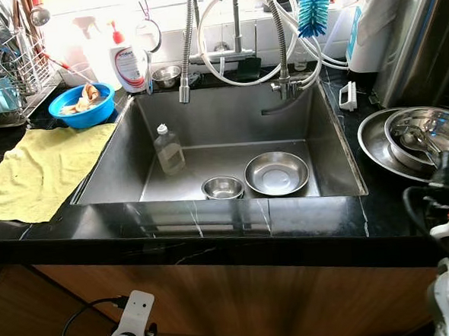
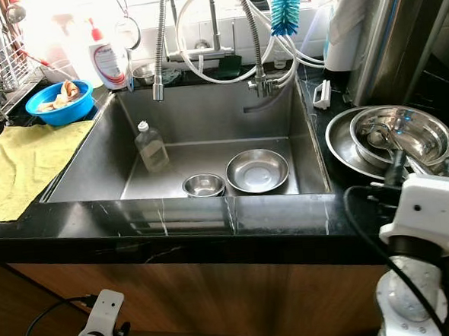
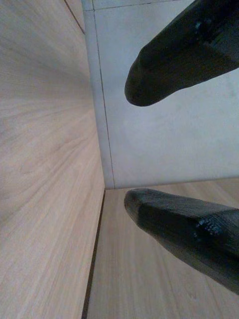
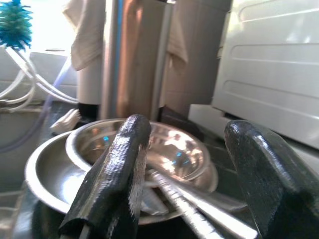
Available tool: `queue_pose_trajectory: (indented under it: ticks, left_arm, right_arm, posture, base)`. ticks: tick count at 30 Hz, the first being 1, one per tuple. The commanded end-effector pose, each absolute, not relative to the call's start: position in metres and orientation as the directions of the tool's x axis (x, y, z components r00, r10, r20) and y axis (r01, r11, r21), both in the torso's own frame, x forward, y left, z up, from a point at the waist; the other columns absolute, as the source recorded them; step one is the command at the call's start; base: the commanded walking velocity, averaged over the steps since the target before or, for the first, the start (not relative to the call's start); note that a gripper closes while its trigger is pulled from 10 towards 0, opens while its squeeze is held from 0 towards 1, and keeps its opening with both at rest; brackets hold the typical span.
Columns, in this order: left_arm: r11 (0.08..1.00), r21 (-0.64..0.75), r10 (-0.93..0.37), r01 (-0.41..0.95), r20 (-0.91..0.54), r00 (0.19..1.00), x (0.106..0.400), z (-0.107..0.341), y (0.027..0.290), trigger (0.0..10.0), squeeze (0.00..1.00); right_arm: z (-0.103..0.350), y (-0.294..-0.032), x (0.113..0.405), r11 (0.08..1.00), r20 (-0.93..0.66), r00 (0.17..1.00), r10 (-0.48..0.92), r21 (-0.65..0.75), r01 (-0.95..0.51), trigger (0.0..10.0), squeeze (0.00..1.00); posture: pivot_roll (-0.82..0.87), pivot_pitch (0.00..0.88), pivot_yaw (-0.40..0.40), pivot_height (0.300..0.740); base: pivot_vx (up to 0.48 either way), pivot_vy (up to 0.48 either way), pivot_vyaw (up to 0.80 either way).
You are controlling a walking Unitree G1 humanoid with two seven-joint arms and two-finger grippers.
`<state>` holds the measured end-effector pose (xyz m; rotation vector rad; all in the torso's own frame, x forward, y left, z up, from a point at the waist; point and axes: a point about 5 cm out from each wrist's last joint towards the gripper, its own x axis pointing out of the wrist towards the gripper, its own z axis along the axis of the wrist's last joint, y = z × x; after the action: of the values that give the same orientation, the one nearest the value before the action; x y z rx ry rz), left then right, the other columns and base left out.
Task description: Kitchen organization
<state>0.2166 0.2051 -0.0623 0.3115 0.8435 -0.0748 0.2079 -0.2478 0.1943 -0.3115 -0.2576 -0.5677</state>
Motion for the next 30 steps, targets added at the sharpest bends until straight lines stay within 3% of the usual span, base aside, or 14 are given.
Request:
queue_pose_trajectory:
  ticks: [1, 7, 18, 30]
  left_arm:
    - [0.946, 0.256, 0.07, 0.196, -0.756, 0.651, 0.214, -0.063, 0.21, 10.0, 0.0]
    - [0.946, 0.257, 0.069, 0.199, -0.757, 0.649, 0.214, -0.063, 0.211, 10.0, 0.0]
    - [0.946, 0.259, 0.074, 0.193, -0.755, 0.651, 0.214, -0.063, 0.211, 10.0, 0.0]
    - [0.946, 0.258, 0.073, 0.194, -0.757, 0.649, 0.213, -0.064, 0.211, 10.0, 0.0]
  right_arm:
    - [0.2, -0.253, 0.207, 0.789, 0.336, 0.801, -0.496, -0.212, 0.577, 10.0, 0.0]
    - [0.202, -0.257, 0.207, 0.782, 0.344, 0.796, -0.498, -0.218, 0.583, 10.0, 0.0]
    - [0.19, -0.233, 0.214, 0.871, 0.281, 0.878, -0.388, -0.201, 0.449, 10.0, 0.0]
    - [0.188, -0.227, 0.213, 0.888, 0.269, 0.889, -0.369, -0.179, 0.423, 10.0, 0.0]
  posture:
    - [-0.21, 0.0, 0.103, 0.74]
    - [-0.21, 0.0, 0.104, 0.74]
    - [-0.2, 0.0, 0.104, 0.74]
    - [-0.2, 0.0, 0.099, 0.74]
  base:
    - [0.0, 0.0, 0.0]
    - [0.0, 0.0, 0.0]
    - [0.0, 0.0, 0.0]
    - [0.0, 0.0, 0.0]
